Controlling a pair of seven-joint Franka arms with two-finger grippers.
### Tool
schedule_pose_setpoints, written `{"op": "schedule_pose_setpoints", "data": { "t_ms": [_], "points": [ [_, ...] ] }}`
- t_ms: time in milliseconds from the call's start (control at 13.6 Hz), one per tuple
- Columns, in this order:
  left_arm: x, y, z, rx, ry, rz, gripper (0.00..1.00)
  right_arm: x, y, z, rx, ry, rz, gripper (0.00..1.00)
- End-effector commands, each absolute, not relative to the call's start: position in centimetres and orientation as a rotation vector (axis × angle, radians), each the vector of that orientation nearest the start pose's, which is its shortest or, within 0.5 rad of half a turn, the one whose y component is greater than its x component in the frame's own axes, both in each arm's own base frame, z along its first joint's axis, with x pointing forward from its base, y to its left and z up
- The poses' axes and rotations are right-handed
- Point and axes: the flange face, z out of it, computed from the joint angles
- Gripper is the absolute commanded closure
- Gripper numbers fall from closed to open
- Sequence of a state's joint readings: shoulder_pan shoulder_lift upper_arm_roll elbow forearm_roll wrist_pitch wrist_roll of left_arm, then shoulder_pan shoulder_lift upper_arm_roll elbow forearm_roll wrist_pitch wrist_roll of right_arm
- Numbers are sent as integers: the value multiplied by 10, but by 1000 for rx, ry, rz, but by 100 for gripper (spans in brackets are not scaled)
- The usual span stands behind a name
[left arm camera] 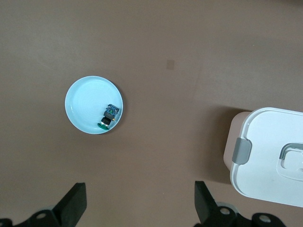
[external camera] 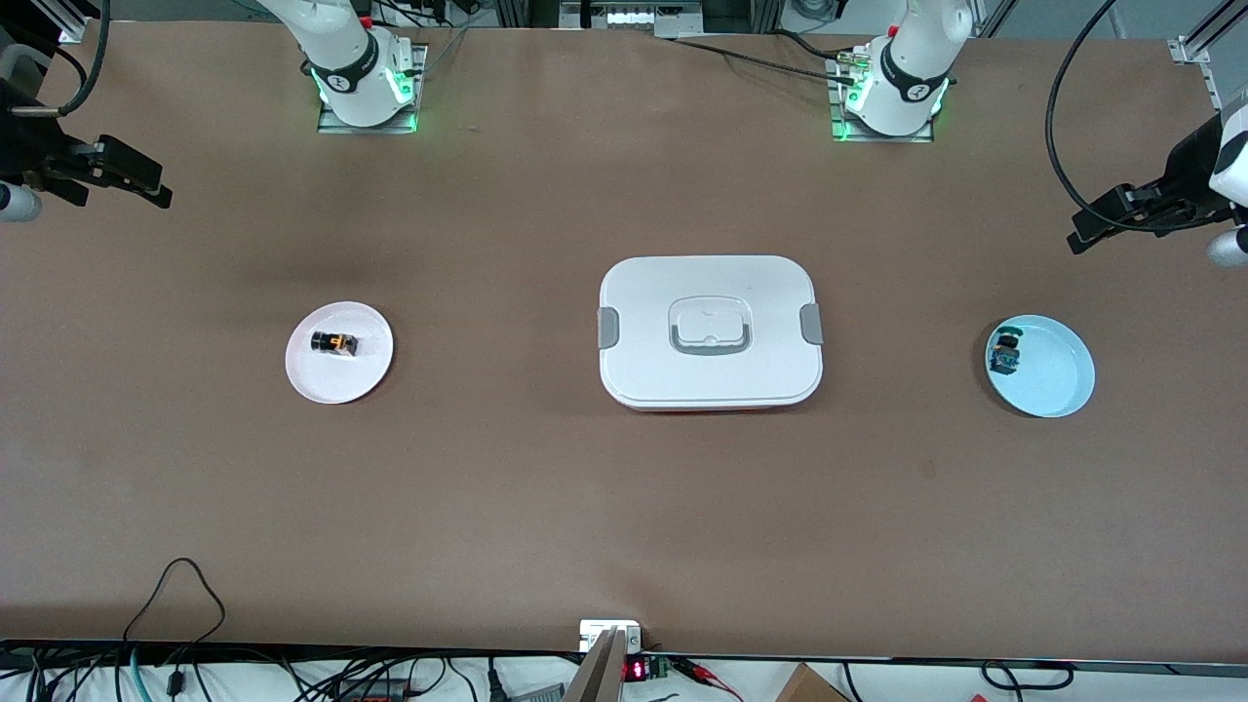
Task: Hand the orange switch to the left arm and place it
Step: 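Move the right gripper toward the white plate with the orange switch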
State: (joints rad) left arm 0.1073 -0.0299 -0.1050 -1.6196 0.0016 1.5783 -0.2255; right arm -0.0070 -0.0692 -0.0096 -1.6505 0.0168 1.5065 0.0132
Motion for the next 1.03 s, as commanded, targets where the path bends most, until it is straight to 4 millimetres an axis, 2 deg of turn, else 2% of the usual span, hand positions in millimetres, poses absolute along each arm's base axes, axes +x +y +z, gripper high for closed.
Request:
{"op": "schedule_pose_setpoints", "data": {
  "t_ms": [0, 294, 954],
  "points": [
    [547, 1, 625, -3095, -360, 5, 0, 521, -8, 622, -3127, 33, 101, 0],
    [546, 3, 626, -3095, -367, 3, 0, 526, -7, 627, -3124, 40, 81, 0],
    [546, 3, 626, -3097, -365, 1, 0, 559, -10, 578, -3141, 24, 142, 0]
  ]
}}
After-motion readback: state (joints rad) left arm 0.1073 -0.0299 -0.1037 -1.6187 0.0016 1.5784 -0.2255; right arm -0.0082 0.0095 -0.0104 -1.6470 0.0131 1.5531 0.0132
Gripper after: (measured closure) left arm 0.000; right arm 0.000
